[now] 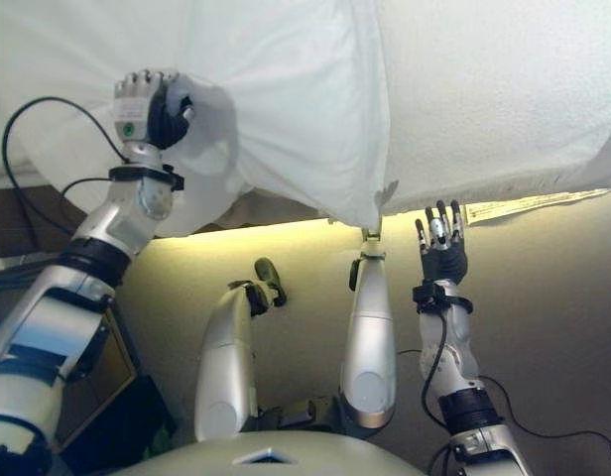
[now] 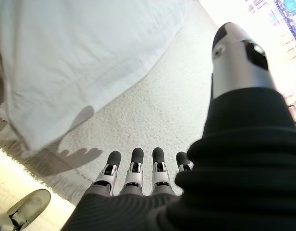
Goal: Make the bed neatly
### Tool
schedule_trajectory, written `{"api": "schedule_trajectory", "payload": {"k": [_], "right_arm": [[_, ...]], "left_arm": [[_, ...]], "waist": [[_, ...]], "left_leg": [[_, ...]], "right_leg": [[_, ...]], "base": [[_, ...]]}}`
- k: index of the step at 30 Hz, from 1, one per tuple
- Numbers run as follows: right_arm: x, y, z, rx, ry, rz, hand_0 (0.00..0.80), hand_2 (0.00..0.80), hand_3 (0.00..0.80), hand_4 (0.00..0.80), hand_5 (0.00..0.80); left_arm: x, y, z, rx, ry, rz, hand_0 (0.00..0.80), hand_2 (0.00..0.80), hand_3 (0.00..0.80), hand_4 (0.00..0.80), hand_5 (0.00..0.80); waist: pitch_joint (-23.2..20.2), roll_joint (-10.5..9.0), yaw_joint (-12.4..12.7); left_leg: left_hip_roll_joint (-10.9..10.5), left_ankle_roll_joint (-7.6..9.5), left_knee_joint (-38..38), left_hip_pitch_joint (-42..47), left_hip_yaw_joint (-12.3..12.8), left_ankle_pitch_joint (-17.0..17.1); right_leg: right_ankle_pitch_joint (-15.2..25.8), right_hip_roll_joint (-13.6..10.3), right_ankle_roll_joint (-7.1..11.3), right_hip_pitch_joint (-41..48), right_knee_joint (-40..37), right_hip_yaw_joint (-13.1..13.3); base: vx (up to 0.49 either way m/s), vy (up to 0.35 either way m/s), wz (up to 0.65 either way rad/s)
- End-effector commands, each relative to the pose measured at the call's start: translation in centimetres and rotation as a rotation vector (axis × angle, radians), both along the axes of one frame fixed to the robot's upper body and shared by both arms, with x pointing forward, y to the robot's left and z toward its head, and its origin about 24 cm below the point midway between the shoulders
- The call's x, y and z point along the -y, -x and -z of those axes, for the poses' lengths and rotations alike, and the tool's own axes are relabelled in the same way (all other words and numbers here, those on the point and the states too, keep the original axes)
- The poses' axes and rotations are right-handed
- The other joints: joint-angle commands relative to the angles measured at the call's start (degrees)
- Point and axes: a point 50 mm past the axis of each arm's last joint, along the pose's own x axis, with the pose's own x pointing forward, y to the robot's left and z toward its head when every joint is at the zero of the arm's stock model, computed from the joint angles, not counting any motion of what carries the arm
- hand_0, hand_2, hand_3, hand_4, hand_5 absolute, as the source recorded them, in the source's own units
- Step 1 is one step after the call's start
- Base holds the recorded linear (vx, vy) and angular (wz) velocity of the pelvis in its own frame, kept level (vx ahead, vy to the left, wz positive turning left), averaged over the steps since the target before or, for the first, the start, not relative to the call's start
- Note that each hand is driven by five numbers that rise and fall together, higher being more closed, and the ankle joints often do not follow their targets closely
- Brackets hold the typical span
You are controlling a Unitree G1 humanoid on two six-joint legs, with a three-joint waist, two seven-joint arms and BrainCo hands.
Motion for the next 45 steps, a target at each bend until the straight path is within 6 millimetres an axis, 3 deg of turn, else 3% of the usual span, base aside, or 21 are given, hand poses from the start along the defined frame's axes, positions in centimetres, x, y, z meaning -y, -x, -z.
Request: {"api": "schedule_trajectory", "payload": {"k": [1,9,18,23,27,32,42,43,44,45], "right_arm": [[2.6,0.9,-1.3,0.053,0.072,0.049,0.0,0.0,0.0,0.0,0.0],[3.6,1.3,-1.4,0.051,0.11,0.069,0.0,0.0,0.0,0.0,0.0],[4.5,1.8,-1.3,0.065,0.129,0.085,0.0,0.0,0.0,0.0,0.0],[5.2,2.1,-1.3,0.067,0.137,0.094,0.0,0.0,0.0,0.0,0.0],[5.6,2.0,-1.3,0.062,0.16,0.097,0.0,0.0,0.0,0.0,0.0],[6.1,2.1,-1.2,0.064,0.174,0.097,0.0,0.0,0.0,0.0,0.0],[5.8,2.4,-0.9,0.079,0.137,0.096,0.0,0.0,0.0,0.0,0.0],[5.7,2.5,-0.7,0.079,0.131,0.097,0.0,0.0,0.0,0.0,0.0],[5.7,2.6,-0.6,0.08,0.124,0.098,0.0,0.0,0.0,0.0,0.0],[5.6,2.7,-0.5,0.081,0.117,0.1,0.0,0.0,0.0,0.0,0.0]], "left_arm": [[-3.7,2.3,4.9,-0.184,-0.101,-0.073,0.8,0.8,0.8,0.8,0.8],[-6.2,4.2,7.5,-0.263,-0.066,-0.114,0.8,0.8,0.8,0.8,0.8],[-6.9,4.9,7.5,-0.265,-0.113,-0.11,0.8,0.8,0.8,0.8,0.8],[-9.6,6.2,8.1,-0.373,-0.219,-0.185,0.8,0.8,0.8,0.8,0.8],[-11.2,7.3,9.3,-0.442,-0.202,-0.255,0.8,0.8,0.8,0.8,0.8],[-12.0,8.6,10.9,-0.504,-0.203,-0.294,0.8,0.8,0.8,0.8,0.8],[-11.9,8.1,9.6,-0.453,-0.213,-0.274,0.8,0.8,0.8,0.8,0.8],[-12.0,8.1,9.4,-0.443,-0.213,-0.271,0.568,0.568,0.568,0.568,0.568],[-12.0,8.0,9.1,-0.427,-0.214,-0.271,0.154,0.154,0.154,0.154,0.154],[-12.0,7.8,8.8,-0.411,-0.215,-0.269,0.0,0.0,0.0,0.0,0.0]], "waist": [[-0.1,1.3,1.5],[-0.1,2.69,1.2],[-0.1,3.43,1.4],[-0.1,4.0,1.5],[-0.1,4.93,1.3],[-0.1,5.6,1.7],[-0.1,4.39,3.0],[-0.1,4.21,3.1],[-0.1,3.97,3.3],[-0.1,3.77,3.5]], "left_leg": [[-0.4,-1.33,-5.2,-0.6,-2.3,5.3],[-0.4,-1.67,-5.8,0.4,-1.5,5.6],[-0.5,-1.84,-6.2,0.7,-1.1,5.7],[-0.4,-2.0,-6.3,1.0,-1.0,5.8],[-0.7,-2.22,-7.1,1.6,-0.6,6.2],[-1.1,-2.38,-7.3,1.8,-0.8,6.2],[-1.2,-1.93,-6.7,0.7,-1.6,5.9],[-1.2,-1.86,-6.7,0.6,-1.7,5.8],[-1.2,-1.78,-6.6,0.5,-1.8,5.7],[-1.2,-1.73,-6.5,0.4,-1.9,5.7]], "right_leg": [[-3.7,-2.4,-1.5,2.3,5.4,-0.2],[-4.2,-3.0,-1.48,2.6,5.3,0.3],[-4.3,-3.8,-1.37,3.0,4.9,-0.1],[-4.1,-4.2,-1.06,3.1,4.8,-0.1],[-4.2,-4.5,-0.95,3.2,4.4,0.2],[-4.4,-4.8,-0.83,3.7,4.3,0.2],[-4.4,-4.3,-0.8,3.7,4.6,-0.8],[-4.4,-4.2,-0.8,3.7,4.7,-0.8],[-4.3,-4.0,-0.78,3.8,4.7,-0.9],[-4.2,-3.8,-0.73,3.9,4.7,-1.0]], "base": [[0.012,0.035,0.06],[-0.006,0.056,0.0],[-0.02,0.019,-0.03],[-0.003,0.015,0.0],[0.006,0.081,-0.01],[0.002,0.034,-0.03],[-0.022,-0.037,0.04],[-0.027,-0.08,0.02],[-0.025,-0.085,0.02],[-0.027,-0.083,0.04]]}}
